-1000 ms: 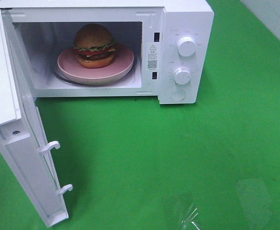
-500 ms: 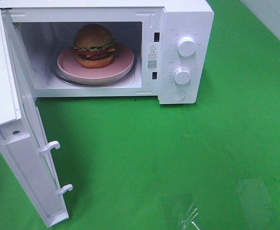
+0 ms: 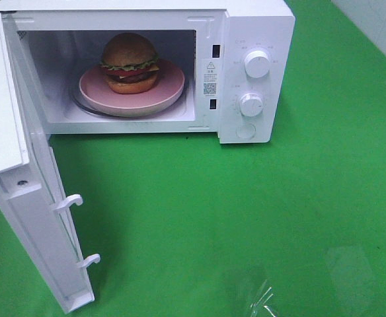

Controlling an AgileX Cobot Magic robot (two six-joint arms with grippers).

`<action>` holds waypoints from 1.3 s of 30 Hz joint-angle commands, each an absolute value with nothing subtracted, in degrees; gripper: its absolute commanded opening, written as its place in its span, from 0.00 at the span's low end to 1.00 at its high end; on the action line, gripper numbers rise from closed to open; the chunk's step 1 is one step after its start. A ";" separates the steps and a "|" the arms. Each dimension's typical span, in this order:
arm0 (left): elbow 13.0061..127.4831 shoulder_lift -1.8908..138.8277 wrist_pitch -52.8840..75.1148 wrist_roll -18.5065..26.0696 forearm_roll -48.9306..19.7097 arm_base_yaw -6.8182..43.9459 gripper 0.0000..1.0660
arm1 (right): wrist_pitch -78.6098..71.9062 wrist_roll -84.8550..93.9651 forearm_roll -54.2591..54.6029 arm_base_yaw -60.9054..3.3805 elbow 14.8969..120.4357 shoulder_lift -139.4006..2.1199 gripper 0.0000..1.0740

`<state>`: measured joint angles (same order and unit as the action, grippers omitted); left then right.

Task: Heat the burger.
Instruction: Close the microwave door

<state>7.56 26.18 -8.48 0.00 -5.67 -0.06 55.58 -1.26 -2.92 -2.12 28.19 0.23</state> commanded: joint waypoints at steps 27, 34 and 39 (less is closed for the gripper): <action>10.77 68.41 -42.80 -9.85 11.97 11.92 0.00 | 54.95 -0.92 -2.75 -1.89 28.07 1.78 0.70; 13.58 76.60 -47.21 -13.12 18.45 11.92 0.00 | 54.95 -0.92 -2.75 -1.89 28.07 1.78 0.70; 16.16 81.42 -50.36 -15.01 20.86 11.92 0.00 | 54.95 -0.92 -2.75 -1.89 28.07 1.78 0.70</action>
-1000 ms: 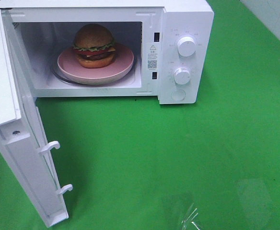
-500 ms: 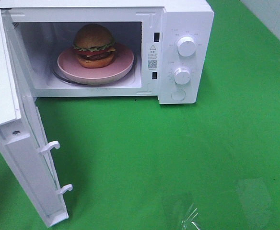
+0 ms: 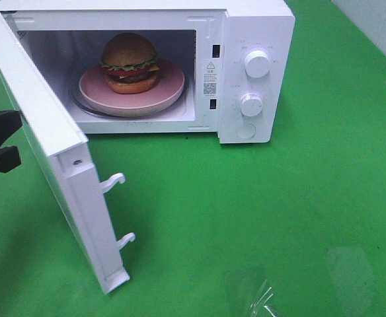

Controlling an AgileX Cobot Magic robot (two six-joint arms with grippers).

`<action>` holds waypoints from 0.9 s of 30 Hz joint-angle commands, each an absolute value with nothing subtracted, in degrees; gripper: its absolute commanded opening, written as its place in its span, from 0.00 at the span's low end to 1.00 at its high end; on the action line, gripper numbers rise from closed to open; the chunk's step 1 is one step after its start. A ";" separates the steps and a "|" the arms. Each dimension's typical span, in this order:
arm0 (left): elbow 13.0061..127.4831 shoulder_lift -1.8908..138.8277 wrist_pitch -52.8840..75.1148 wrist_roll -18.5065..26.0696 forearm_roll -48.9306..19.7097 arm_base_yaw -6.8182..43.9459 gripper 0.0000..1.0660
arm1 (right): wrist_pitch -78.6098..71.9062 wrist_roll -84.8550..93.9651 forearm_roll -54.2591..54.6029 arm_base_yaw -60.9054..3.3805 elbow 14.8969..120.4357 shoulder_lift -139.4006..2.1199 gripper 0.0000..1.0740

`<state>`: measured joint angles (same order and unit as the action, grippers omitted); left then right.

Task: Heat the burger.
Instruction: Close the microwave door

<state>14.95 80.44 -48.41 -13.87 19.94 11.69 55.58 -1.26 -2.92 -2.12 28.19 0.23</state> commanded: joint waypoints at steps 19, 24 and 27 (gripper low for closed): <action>27.85 93.05 -50.94 -17.13 21.37 11.92 0.00 | 54.95 -0.92 -2.75 -1.89 28.07 1.78 0.70; 31.05 95.23 -50.31 -17.13 21.37 12.38 0.00 | 54.95 -0.92 -2.75 -1.89 28.07 1.78 0.70; 34.09 97.57 -50.31 -16.62 21.20 14.61 0.00 | 54.95 -0.92 -2.75 -1.89 28.07 1.78 0.70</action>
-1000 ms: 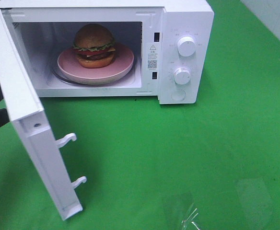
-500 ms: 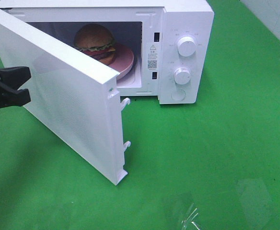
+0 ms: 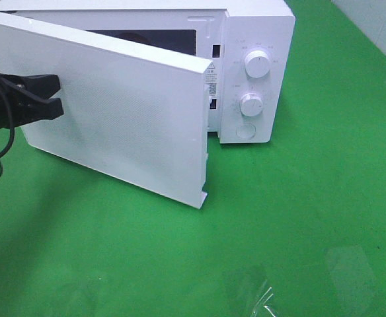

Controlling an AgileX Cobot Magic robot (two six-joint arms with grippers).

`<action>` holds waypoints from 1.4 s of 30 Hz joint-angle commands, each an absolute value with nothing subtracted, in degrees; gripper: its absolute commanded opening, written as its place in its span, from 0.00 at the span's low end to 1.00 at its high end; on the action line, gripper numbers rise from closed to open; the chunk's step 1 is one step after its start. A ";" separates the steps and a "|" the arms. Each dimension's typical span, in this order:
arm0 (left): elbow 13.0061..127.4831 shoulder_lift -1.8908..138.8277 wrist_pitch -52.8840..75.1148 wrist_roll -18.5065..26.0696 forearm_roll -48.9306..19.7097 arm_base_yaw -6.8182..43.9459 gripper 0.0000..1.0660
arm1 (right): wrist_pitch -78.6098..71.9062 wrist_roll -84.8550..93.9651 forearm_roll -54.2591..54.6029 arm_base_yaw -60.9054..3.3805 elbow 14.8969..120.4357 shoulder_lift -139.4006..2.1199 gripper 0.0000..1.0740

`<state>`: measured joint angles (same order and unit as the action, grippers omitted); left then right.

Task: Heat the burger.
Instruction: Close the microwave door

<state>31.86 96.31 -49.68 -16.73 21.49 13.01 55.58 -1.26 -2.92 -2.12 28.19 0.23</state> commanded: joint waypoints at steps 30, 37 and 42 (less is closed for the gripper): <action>57.75 112.70 -41.08 -15.13 9.45 30.60 0.00 | 54.95 -0.92 -2.81 -1.89 28.07 1.78 0.70; 64.06 115.39 -36.78 -14.27 6.25 30.77 0.00 | 54.95 -0.92 -2.81 -1.89 28.07 1.78 0.70; 64.80 115.97 -36.44 -11.92 4.35 30.77 0.00 | 54.95 -0.92 -2.81 -1.89 28.07 1.78 0.70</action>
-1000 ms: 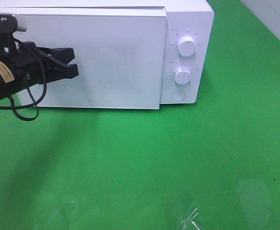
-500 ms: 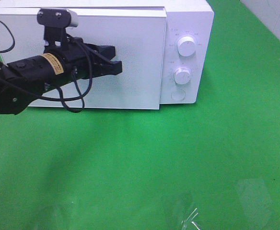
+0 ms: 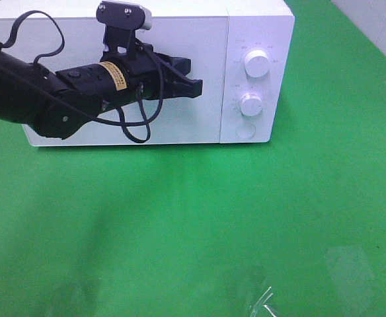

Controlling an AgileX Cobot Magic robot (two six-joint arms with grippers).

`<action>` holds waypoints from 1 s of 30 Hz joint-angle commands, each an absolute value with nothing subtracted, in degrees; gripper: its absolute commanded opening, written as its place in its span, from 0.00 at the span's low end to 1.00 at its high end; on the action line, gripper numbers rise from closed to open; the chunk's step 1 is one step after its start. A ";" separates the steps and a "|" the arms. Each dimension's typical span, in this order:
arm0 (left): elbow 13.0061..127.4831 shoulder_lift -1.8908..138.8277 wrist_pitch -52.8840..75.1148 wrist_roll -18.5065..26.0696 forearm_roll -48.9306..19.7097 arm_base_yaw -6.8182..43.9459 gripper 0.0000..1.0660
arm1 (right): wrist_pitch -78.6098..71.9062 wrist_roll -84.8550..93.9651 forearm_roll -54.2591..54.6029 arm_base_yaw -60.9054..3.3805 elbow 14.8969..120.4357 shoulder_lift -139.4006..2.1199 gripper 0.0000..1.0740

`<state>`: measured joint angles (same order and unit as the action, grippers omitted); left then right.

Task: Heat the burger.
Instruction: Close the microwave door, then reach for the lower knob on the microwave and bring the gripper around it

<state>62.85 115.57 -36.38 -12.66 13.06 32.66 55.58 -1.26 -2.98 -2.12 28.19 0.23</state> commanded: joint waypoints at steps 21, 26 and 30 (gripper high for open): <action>64.74 105.83 -2.41 -13.41 6.88 42.74 0.77 | 54.95 -0.92 -2.81 -1.89 28.07 1.78 0.70; 64.74 103.36 5.79 -13.41 6.88 45.72 0.95 | 54.95 -0.92 -2.81 -1.89 28.07 1.78 0.70; 64.74 99.52 16.67 -13.41 4.93 48.41 0.94 | 54.95 -0.92 -2.81 -1.89 28.07 1.78 0.70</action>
<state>64.23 102.10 10.77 -13.06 6.30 47.10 55.58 -1.26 -2.98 -2.12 28.19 0.23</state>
